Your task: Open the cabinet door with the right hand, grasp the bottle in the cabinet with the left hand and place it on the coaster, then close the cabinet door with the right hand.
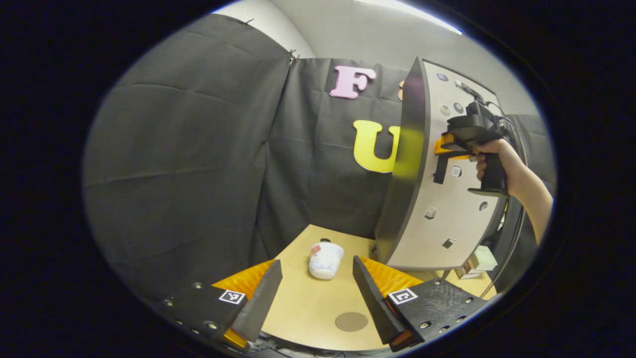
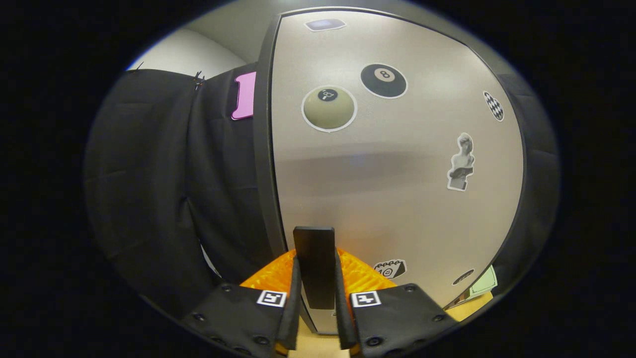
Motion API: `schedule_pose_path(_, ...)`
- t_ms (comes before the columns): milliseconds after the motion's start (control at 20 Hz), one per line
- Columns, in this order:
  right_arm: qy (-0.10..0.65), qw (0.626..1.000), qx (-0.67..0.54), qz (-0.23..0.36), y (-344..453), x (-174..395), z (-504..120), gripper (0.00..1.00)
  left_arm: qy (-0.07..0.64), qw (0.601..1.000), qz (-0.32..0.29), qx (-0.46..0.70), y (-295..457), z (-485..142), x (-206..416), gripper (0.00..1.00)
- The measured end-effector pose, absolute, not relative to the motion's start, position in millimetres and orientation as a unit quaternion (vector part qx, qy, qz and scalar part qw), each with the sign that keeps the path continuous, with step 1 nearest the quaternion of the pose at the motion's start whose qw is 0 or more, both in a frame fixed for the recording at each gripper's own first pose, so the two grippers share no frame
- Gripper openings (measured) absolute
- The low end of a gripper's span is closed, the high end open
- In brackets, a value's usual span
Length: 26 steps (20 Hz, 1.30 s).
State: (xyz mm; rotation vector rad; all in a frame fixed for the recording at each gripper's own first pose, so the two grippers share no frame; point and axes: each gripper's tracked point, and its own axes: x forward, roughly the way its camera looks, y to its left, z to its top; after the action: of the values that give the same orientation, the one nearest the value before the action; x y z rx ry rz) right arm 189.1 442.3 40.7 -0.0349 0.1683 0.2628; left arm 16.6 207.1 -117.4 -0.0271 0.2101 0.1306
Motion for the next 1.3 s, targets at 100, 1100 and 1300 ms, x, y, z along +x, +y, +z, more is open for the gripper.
schedule_pose_path(100,0.079,0.986,-0.023,0.142,442.5,189.6,40.6,0.30,0.105,0.993,0.060,-0.009,202.5,-119.9,14.6,0.87)
schedule_pose_path(1100,0.082,0.959,-0.027,0.270,429.5,164.8,38.8,0.16,0.093,0.994,0.053,0.015,181.0,-104.4,26.4,0.87)
schedule_pose_path(1300,0.083,0.949,-0.022,0.303,427.4,162.2,39.3,0.16,0.063,0.995,0.072,0.010,175.9,-81.7,18.5,0.88)
